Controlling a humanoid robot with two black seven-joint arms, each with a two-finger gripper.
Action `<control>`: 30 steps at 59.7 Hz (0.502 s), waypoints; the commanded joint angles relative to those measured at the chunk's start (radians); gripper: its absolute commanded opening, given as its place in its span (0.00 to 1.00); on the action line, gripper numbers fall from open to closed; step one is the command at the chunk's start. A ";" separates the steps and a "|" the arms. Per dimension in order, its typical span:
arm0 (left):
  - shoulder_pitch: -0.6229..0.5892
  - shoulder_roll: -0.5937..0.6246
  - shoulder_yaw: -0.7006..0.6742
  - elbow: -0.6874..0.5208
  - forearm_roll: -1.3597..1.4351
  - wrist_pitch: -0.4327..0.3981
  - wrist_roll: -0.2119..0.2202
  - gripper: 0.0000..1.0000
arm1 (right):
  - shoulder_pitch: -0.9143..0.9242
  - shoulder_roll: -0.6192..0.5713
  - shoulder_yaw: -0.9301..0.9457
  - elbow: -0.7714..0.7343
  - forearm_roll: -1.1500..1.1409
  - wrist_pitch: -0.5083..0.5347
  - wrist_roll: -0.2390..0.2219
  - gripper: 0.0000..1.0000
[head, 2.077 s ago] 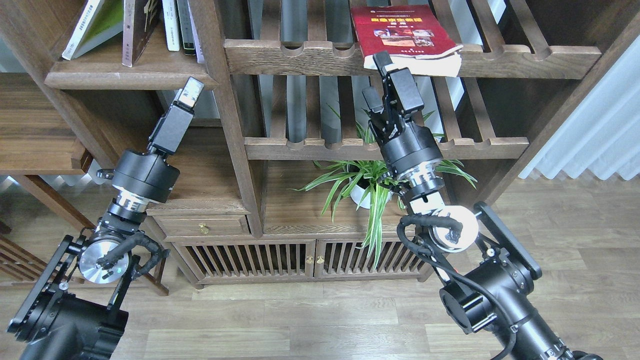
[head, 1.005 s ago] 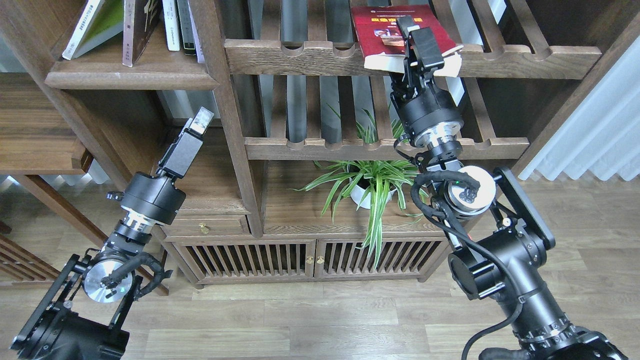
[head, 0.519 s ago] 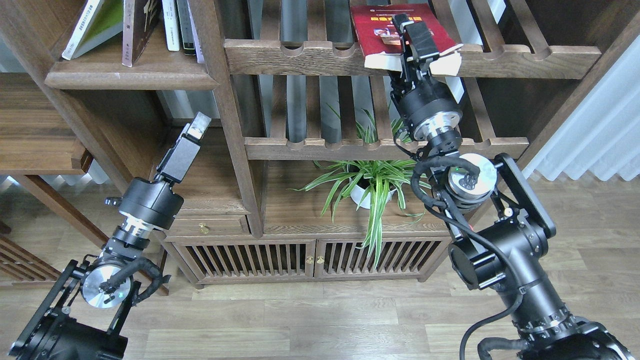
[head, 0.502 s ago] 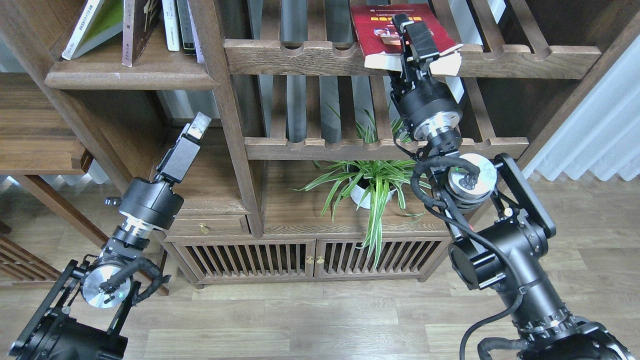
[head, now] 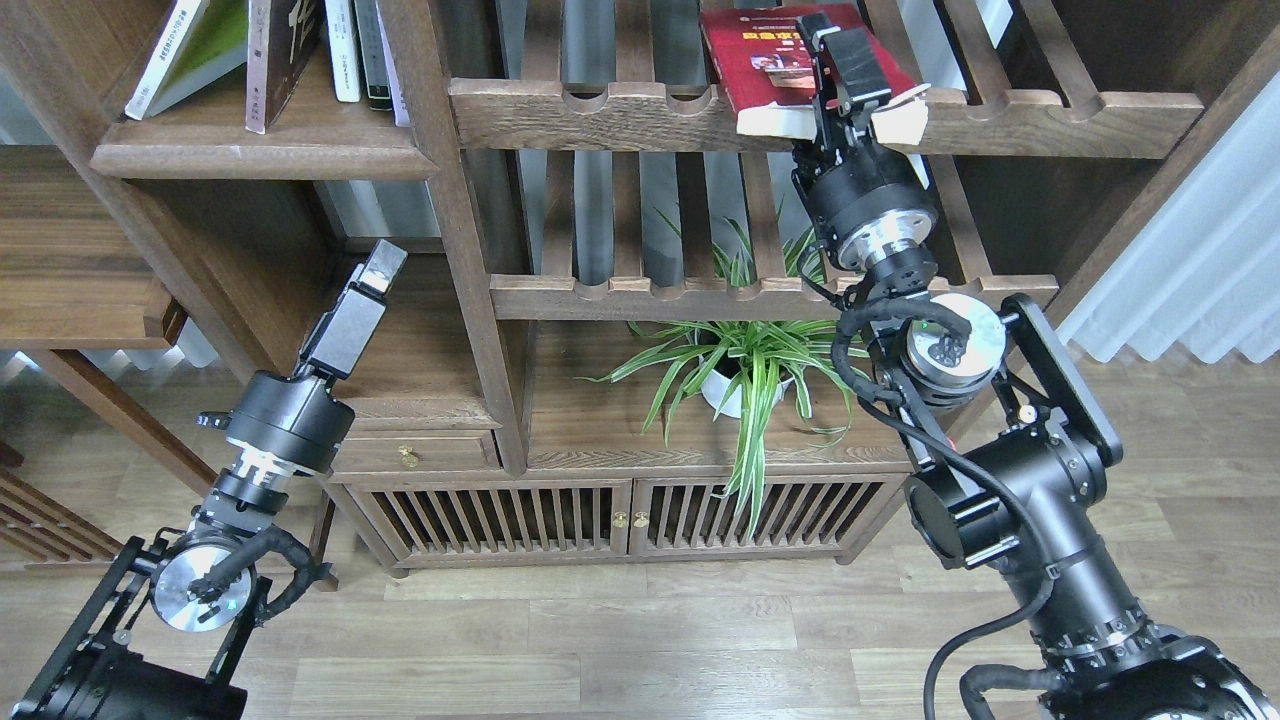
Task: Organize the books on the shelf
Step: 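Reach the right gripper up to the red book's lower edge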
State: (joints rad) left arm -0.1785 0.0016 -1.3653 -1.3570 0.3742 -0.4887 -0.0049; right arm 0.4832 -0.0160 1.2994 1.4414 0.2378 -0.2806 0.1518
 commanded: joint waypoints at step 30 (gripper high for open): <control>0.027 0.001 0.002 -0.001 0.000 0.000 0.000 0.96 | -0.012 -0.036 0.000 0.001 0.000 0.003 0.003 0.43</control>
State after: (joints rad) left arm -0.1519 0.0031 -1.3642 -1.3576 0.3743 -0.4886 -0.0054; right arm 0.4748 -0.0516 1.2993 1.4415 0.2370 -0.2933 0.1539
